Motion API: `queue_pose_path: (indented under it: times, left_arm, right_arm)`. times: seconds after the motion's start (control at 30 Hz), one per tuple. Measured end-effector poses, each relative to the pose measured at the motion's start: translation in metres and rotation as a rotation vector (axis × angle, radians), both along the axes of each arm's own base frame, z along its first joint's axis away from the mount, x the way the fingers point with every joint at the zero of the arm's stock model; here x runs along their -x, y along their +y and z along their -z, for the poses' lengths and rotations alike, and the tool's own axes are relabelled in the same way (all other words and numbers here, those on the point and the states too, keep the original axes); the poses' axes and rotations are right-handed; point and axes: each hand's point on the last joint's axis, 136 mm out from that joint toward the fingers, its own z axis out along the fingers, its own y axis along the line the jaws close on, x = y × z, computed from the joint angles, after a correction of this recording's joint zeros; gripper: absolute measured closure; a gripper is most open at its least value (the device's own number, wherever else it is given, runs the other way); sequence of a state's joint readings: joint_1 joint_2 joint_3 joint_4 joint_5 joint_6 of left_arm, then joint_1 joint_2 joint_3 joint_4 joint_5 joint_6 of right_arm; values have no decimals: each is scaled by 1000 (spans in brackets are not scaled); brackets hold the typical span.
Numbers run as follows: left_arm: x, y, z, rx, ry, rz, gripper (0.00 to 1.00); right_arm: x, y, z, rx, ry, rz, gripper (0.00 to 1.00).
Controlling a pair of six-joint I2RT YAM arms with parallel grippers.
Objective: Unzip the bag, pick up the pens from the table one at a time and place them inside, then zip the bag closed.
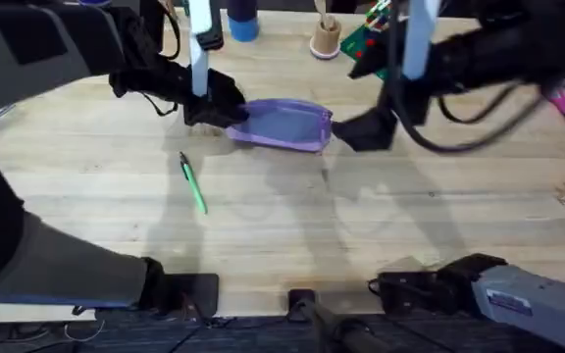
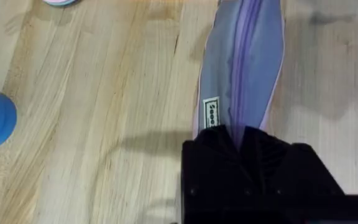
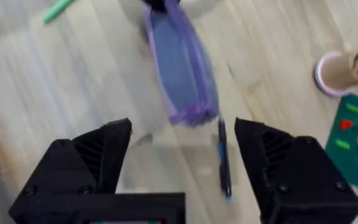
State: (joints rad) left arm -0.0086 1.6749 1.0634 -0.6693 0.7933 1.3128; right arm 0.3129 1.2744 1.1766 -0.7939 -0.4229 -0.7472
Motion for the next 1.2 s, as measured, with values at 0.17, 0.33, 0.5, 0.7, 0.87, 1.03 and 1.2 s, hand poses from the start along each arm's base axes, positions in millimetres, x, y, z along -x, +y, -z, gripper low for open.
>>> queue_pose_path:
  times: [0.17, 0.33, 0.5, 0.7, 0.87, 1.03, 1.2]
  left_arm:
    - [0, 0, 0, 0, 0, 0, 958]
    - [0, 0, 0, 0, 0, 0, 958]
    - [0, 0, 0, 0, 0, 0, 958]
    - [0, 0, 0, 0, 0, 0, 958]
    - [0, 0, 0, 0, 0, 0, 958]
    - [0, 0, 0, 0, 0, 0, 958]
    - [0, 0, 0, 0, 0, 0, 958]
  right_arm:
    - [26, -12, -12, 44, -2, 35, 6]
    - [28, -15, -15, 14, 42, 130, 6]
    - [27, -16, -15, -55, 144, 281, 6]
    - [27, -16, -16, -202, 359, 585, 6]
    - [27, -16, -16, -264, 451, 710, 6]
    - [27, -16, -16, -288, 486, 759, 6]
    - [26, -16, -15, -294, 498, 774, 6]
